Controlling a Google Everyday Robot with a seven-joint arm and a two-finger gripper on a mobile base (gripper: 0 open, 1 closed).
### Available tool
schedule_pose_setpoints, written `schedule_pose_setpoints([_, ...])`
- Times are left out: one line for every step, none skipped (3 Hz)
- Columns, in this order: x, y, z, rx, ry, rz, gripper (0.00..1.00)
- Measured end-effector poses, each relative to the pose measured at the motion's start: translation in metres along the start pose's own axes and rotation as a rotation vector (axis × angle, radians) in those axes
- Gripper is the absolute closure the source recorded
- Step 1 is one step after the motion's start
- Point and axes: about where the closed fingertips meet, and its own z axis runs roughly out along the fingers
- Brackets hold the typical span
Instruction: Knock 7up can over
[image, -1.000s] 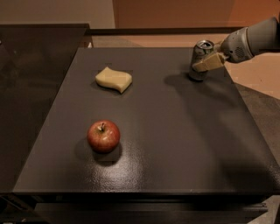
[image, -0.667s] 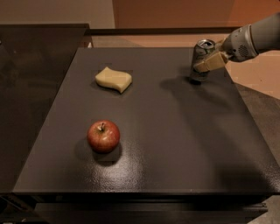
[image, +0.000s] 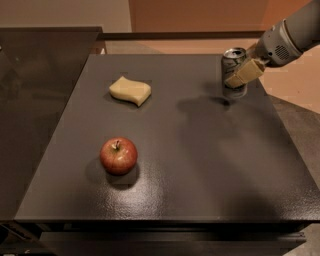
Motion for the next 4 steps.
schedule_pose_setpoints([0.009,0.013,-0.004,-0.022,0.143,0.005,1.00])
schedule_pose_setpoints([0.015,0.026,-0.010,-0.039,0.257,-0.006,1.00])
schedule_pose_setpoints([0.016,0.038,-0.011,-0.050,0.346,-0.028,0.84])
schedule_pose_setpoints([0.017,0.049,-0.009,-0.064,0.417,-0.054,0.61])
